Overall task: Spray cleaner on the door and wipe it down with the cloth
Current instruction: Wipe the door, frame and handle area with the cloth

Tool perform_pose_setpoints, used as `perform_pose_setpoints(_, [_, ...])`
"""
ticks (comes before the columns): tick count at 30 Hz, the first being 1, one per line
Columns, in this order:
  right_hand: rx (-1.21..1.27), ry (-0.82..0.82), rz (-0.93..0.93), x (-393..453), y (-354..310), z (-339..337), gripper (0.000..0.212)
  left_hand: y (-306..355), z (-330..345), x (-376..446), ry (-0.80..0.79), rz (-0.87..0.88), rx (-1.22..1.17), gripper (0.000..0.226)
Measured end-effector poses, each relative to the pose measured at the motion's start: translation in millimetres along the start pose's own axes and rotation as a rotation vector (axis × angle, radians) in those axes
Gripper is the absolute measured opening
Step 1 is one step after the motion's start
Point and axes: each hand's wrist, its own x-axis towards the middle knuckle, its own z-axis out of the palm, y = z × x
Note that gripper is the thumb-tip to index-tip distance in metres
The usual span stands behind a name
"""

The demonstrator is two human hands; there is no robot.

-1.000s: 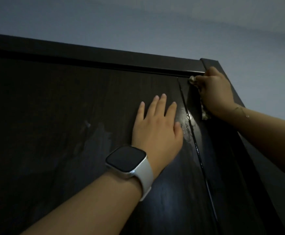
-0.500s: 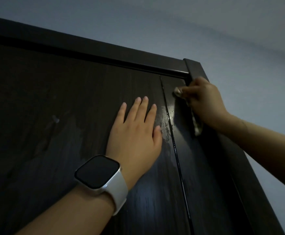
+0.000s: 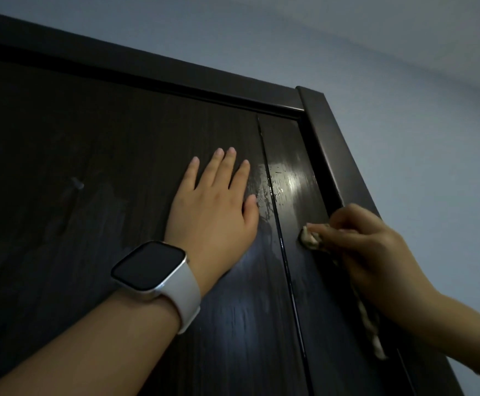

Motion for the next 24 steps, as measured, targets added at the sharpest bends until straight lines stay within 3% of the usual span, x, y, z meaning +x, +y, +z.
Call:
perform_pose_setpoints(8, [-0.085, 0.125, 0.177, 140.7, 39.6, 26.0, 0.028, -0.6, -1.7, 0.2, -0.015, -0.002, 0.007, 0.066])
perform_pose_setpoints(11, [-0.131, 0.125, 0.156, 122.4, 30.6, 28.0, 0.03, -0.3, -1.3, -0.6, -0.019, -0.004, 0.013, 0.067])
perform_pose_setpoints(18, [-0.104, 0.029, -0.036, -9.2, -16.2, 7.2, 0.031, 0.3, -1.0, -0.6, -0.003, -0.031, -0.006, 0.068])
perform_pose_setpoints(21, [-0.104, 0.022, -0.068, 13.4, -10.4, 7.7, 0.03, 1.1, -2.6, -0.7, 0.0, -0.037, -0.012, 0.065])
perform_pose_setpoints(24, [-0.161, 0.059, 0.011, 81.4, 13.9, 19.9, 0.02, 0.0, -3.5, 0.9, -0.006, -0.034, -0.012, 0.065])
